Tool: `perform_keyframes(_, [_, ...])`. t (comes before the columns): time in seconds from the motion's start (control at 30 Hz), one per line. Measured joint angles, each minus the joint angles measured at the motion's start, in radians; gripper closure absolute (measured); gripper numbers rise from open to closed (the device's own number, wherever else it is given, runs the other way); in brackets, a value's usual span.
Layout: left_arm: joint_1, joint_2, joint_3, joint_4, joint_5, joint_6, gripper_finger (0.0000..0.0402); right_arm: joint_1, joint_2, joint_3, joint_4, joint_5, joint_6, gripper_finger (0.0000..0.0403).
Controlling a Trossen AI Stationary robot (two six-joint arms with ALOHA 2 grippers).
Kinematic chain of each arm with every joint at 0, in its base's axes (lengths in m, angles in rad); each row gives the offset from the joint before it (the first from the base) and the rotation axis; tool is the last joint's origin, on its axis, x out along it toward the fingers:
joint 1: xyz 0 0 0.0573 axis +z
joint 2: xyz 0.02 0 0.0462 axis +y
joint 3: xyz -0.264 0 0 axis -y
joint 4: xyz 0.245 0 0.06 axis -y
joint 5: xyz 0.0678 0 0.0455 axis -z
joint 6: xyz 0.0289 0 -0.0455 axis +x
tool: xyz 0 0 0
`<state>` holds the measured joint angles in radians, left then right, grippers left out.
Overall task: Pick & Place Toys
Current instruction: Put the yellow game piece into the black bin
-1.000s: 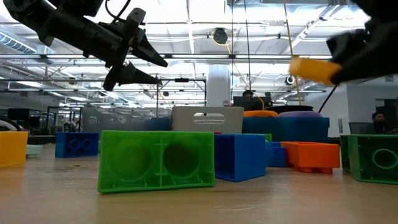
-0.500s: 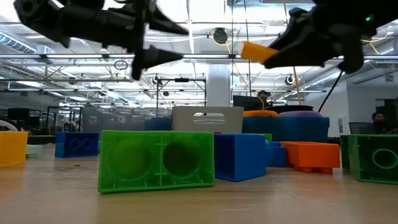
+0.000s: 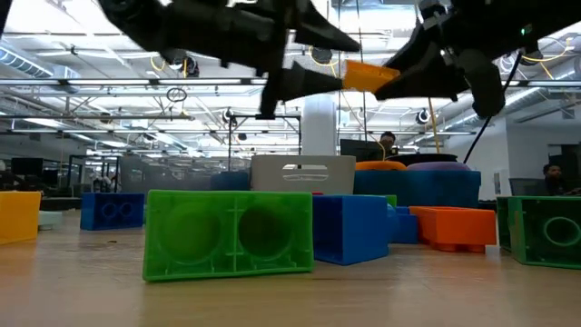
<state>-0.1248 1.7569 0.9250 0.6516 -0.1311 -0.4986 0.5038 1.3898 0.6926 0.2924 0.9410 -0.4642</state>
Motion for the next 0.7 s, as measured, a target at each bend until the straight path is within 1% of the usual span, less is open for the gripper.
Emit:
perform_keyframes(0.2, [0.009,0.072,0.067,-0.001,0.005,-0.004,0.0149,0.008,0.0,0.002,0.039,0.0,-0.03,0.0265])
perform_keyframes(0.3, [0.009,0.086,0.081,0.0,0.028,-0.004,0.0149,0.008,-0.003,0.002,0.054,0.001,-0.031,0.0265])
perform_keyframes(0.5, [0.014,0.083,0.081,0.002,0.026,-0.02,0.0152,0.008,-0.002,0.002,0.049,0.0,-0.03,0.0264])
perform_keyframes(0.6, [0.014,0.082,0.081,0.006,0.026,-0.033,0.0173,0.008,-0.002,0.002,0.048,-0.003,-0.029,0.0264])
perform_keyframes(0.7, [0.014,0.082,0.081,0.008,0.027,-0.039,0.0212,0.008,-0.002,0.002,0.048,-0.027,-0.024,0.0264])
